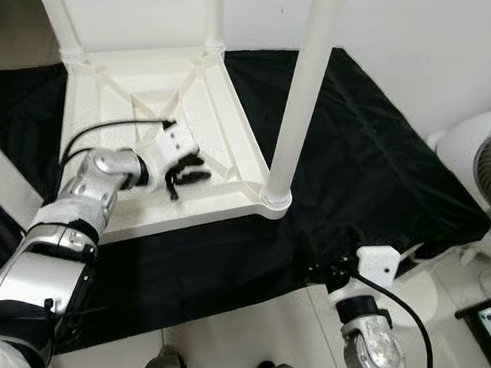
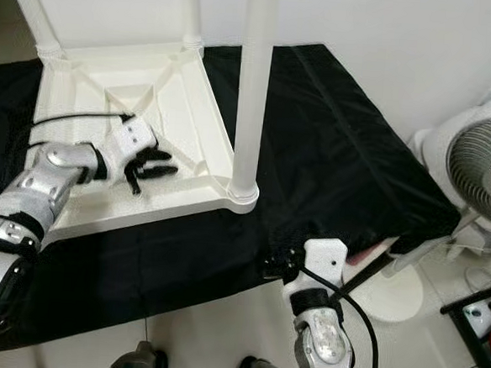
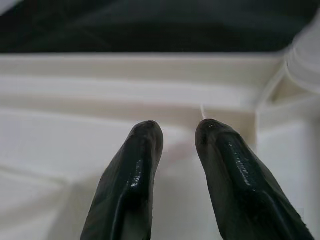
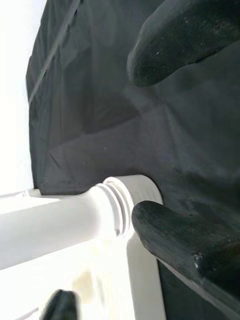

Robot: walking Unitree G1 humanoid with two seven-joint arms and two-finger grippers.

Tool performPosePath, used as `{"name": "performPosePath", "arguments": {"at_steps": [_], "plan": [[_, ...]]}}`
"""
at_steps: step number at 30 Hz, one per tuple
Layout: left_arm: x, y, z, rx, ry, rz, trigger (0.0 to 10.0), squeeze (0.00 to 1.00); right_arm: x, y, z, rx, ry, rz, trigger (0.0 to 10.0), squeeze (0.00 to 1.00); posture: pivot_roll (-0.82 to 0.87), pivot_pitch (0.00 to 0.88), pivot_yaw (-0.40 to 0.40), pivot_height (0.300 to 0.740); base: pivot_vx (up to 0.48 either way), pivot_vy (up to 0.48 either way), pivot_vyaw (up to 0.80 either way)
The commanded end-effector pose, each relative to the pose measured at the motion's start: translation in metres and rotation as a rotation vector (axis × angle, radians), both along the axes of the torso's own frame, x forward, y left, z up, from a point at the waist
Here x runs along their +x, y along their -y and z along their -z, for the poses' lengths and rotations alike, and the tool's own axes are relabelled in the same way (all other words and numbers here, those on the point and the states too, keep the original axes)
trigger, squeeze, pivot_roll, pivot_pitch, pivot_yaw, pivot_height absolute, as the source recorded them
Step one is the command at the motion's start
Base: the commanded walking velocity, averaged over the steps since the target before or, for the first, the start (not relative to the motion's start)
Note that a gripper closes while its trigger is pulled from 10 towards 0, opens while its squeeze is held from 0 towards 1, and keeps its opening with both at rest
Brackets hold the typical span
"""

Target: Building children table

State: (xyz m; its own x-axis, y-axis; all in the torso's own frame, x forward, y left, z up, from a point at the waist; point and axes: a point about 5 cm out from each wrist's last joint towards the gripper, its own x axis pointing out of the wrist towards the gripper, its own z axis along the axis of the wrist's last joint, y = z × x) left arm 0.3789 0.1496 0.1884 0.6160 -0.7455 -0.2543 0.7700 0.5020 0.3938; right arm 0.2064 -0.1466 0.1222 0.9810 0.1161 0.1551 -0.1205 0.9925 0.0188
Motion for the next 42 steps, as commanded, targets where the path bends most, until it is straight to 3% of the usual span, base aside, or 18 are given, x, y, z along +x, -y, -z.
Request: {"name": "performPosePath", "arguments": {"at_steps": [1, 7, 8, 13, 25, 28, 30, 38, 42], "plan": [[0.004, -0.004, -0.007, -0.056, 0.06, -0.111, 10.0, 0.0, -0.002, 0.002, 0.003, -0.008, -0.01, 0.008, 10.0, 0.0, -0.04, 0.046, 0.012, 0.74, 0.0, 0.0, 0.0], [0.002, -0.005, -0.011, -0.15, 0.074, -0.121, 10.0, 0.0, -0.004, 0.003, 0.003, -0.008, -0.009, 0.015, 10.0, 0.0, -0.04, 0.056, 0.016, 0.74, 0.0, 0.0, 0.0], [0.0, -0.004, -0.013, -0.216, 0.08, -0.123, 10.0, 0.0, -0.005, 0.004, 0.003, -0.008, -0.009, 0.018, 10.0, 0.0, -0.04, 0.058, 0.017, 0.74, 0.0, 0.0, 0.0], [-0.008, -0.001, -0.014, -0.338, 0.106, -0.131, 10.0, 0.0, -0.006, 0.004, 0.003, -0.009, -0.007, 0.023, 10.0, 0.0, -0.03, 0.064, 0.017, 0.74, 0.0, 0.0, 0.0], [-0.028, 0.001, -0.01, -0.494, 0.094, -0.171, 10.0, 0.0, -0.005, 0.007, 0.004, -0.01, 0.003, 0.045, 10.0, 0.0, -0.01, 0.066, 0.015, 0.74, 0.0, 0.0, 0.0], [-0.031, 0.001, -0.011, -0.632, 0.074, -0.215, 10.0, 0.0, -0.003, 0.008, 0.004, -0.007, 0.008, 0.058, 10.0, 0.0, 0.0, 0.064, 0.013, 0.74, 0.0, 0.0, 0.0], [-0.032, 0.0, -0.01, -0.669, 0.067, -0.234, 10.0, 0.0, -0.002, 0.009, 0.005, -0.008, 0.009, 0.067, 10.0, 0.0, 0.0, 0.063, 0.014, 0.74, 0.0, 0.0, 0.0], [-0.038, -0.007, 0.0, -0.688, 0.111, -0.335, 10.0, 0.0, 0.001, 0.013, 0.005, -0.021, 0.02, 0.122, 10.0, 0.0, 0.01, 0.061, 0.014, 0.74, 0.0, 0.0, 0.0], [-0.05, -0.01, 0.004, -0.686, 0.152, -0.352, 10.0, 0.0, -0.001, 0.017, 0.004, -0.034, 0.032, 0.16, 10.0, 0.0, 0.0, 0.057, 0.012, 0.74, 0.0, 0.0, 0.0]]}}
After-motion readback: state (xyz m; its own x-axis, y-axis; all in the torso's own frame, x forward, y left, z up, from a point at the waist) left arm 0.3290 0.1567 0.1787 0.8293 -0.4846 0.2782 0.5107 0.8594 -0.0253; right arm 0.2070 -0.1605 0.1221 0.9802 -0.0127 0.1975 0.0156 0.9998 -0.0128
